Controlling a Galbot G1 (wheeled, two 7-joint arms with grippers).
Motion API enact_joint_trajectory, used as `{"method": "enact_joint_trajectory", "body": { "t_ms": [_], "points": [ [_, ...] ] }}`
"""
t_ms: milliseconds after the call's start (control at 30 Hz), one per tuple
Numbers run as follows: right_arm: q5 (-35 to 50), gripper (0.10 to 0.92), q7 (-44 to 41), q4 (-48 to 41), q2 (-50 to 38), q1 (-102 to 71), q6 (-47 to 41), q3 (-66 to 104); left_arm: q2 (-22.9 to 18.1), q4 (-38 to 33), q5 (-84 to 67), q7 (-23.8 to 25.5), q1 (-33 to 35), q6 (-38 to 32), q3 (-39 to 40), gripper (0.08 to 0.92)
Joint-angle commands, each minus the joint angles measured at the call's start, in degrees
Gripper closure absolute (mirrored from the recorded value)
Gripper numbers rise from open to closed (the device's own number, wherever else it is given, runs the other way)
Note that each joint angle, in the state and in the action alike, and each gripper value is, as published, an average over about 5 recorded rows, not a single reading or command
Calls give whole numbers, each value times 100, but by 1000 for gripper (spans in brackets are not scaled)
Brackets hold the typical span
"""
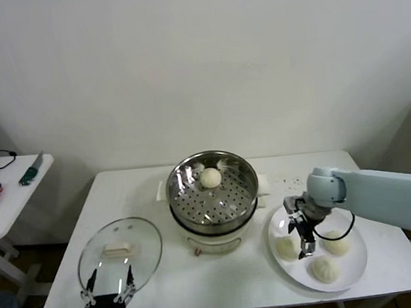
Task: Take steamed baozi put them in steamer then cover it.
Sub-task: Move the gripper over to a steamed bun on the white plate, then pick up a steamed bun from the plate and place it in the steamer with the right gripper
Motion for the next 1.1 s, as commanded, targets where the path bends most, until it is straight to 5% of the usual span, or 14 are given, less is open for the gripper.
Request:
{"method": "enact_joint_trajectory", "body": {
  "t_ms": [33,700,1100],
  "points": [
    [-66,203,26,-235,231,-271,28,159,5,64,-133,3,-35,7,1,177],
    [138,322,-22,-127,99,197,165,-34,4,80,-122,1,-79,30,63,177],
    [1371,327,-324,-12,136,3338,597,-1773,44,10,-107,-3,-175,92,244,177]
  ]
}}
